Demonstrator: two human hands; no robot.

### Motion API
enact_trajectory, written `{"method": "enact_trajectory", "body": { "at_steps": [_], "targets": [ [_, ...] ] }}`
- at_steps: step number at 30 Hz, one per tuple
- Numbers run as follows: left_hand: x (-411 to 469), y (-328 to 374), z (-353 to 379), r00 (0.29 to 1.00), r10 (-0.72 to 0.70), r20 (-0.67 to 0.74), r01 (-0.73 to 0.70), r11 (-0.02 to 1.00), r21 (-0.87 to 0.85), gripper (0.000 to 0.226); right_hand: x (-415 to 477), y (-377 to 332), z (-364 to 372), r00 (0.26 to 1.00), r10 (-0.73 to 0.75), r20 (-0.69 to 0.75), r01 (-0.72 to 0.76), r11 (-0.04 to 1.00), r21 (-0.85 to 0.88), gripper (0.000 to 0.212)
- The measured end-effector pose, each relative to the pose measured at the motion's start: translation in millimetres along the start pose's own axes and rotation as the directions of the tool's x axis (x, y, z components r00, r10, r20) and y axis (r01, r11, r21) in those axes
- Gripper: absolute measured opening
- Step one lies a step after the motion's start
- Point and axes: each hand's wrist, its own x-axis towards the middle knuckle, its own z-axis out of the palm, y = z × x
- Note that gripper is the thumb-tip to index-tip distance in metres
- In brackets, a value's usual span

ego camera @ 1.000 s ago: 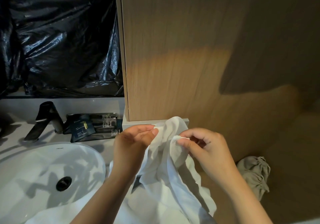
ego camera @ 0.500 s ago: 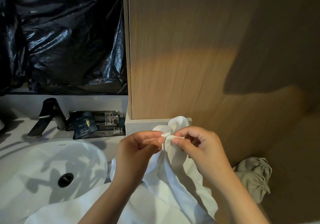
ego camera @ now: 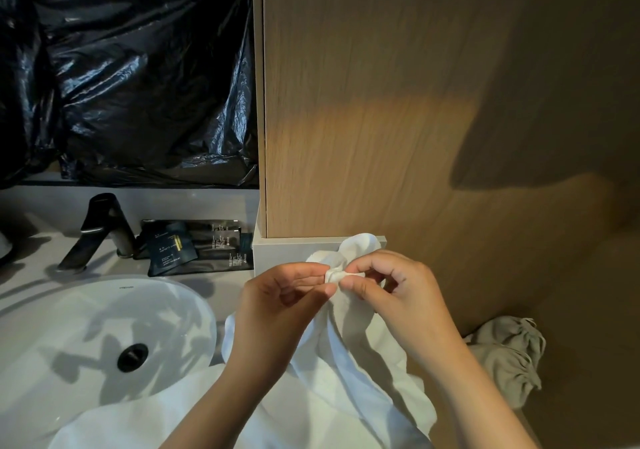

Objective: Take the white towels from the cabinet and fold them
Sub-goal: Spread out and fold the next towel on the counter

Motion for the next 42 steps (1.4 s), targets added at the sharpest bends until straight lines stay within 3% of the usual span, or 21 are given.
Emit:
{"method": "enact_trajectory", "body": {
  "at_steps": [9, 13, 15, 19, 23, 30, 37, 42],
  "targets": [
    [5, 5, -6, 0.996, 0.092, -0.019, -0.090, 0.992, 0.091, 0.023, 12, 5, -6, 0.994, -0.085, 0.068, 0.089, 0.994, -0.059, 0.001],
    [18, 21, -14, 0.981, 0.189, 0.043, -0.194, 0.965, 0.175, 0.023, 26, 0, -9, 0.985, -0.085, 0.147, 0.079, 0.996, 0.045, 0.008],
    [29, 30, -16, 0.967, 0.251, 0.030, -0.252, 0.945, 0.208, 0.022, 34, -5, -10, 0.987, -0.099, 0.123, 0.090, 0.993, 0.078, 0.012],
    [50, 50, -22, 0.965, 0.260, 0.023, -0.261, 0.962, 0.079, 0.021, 50, -16, -11, 0.984, -0.153, 0.096, 0.142, 0.983, 0.115, 0.008],
    [64, 74, -29, 0.938, 0.341, 0.062, -0.346, 0.927, 0.145, 0.018, 64, -24, -7, 0.973, -0.214, 0.081, 0.201, 0.970, 0.139, 0.014],
    [87, 117, -33, 0.870, 0.488, 0.067, -0.485, 0.825, 0.289, 0.018, 88, -42, -5, 0.939, -0.323, -0.114, 0.318, 0.946, -0.062, 0.014],
    [95, 100, -38, 0.913, 0.407, 0.017, -0.397, 0.879, 0.263, 0.021, 80, -12, -1, 0.970, -0.239, 0.036, 0.241, 0.958, -0.154, 0.020],
    [103, 83, -45, 0.916, 0.400, -0.005, -0.371, 0.855, 0.363, 0.019, 65, 15, 6, 0.987, -0.151, 0.052, 0.156, 0.979, -0.133, 0.019]
  ]
}}
